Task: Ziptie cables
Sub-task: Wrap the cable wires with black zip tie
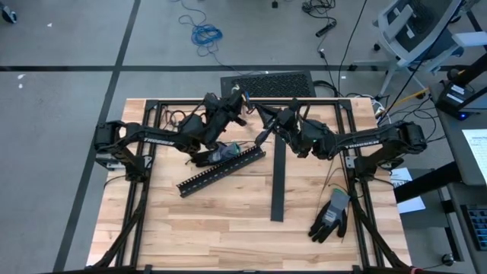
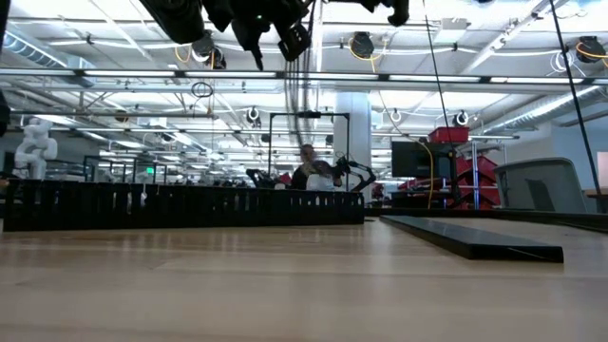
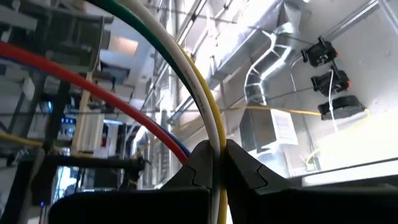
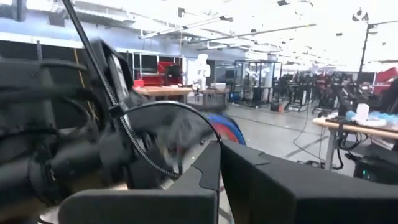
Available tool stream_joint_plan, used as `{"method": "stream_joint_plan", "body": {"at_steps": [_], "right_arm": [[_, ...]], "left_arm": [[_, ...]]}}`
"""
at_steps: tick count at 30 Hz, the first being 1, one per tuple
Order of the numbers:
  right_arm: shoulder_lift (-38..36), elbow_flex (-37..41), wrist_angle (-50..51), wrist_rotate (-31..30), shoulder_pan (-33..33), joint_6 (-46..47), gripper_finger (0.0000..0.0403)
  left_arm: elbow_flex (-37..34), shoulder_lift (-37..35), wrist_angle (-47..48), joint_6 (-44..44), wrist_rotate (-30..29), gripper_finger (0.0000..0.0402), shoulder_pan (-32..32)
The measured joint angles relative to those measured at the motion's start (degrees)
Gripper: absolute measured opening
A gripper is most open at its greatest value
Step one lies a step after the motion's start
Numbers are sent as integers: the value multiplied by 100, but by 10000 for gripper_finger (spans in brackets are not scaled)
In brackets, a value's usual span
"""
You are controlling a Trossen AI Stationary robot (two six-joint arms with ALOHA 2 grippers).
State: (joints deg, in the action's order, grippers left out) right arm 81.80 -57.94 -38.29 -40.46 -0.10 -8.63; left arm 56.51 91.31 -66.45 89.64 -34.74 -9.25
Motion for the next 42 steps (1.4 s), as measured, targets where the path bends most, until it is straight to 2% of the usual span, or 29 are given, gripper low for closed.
{"method": "stream_joint_plan", "body": {"at_steps": [8,15,19,25,39,42], "right_arm": [[-4,-349,1287,36,-70,-21,0],[-49,-349,1195,-23,-77,-88,0],[-124,-347,970,-53,-106,-104,0],[-253,-405,1048,-56,31,124,0],[-278,-526,1217,-319,7,309,0],[-278,-526,1024,-320,3,298,0]], "left_arm": [[17,2,-10,-3,625,18,-128],[243,0,-28,-66,1504,24,-278],[293,0,-28,-994,1501,31,-278],[295,0,-60,-2015,1364,17,-311],[471,-2,-159,-2102,1561,24,-224],[604,-4,-65,-2108,1878,25,-225]]}}
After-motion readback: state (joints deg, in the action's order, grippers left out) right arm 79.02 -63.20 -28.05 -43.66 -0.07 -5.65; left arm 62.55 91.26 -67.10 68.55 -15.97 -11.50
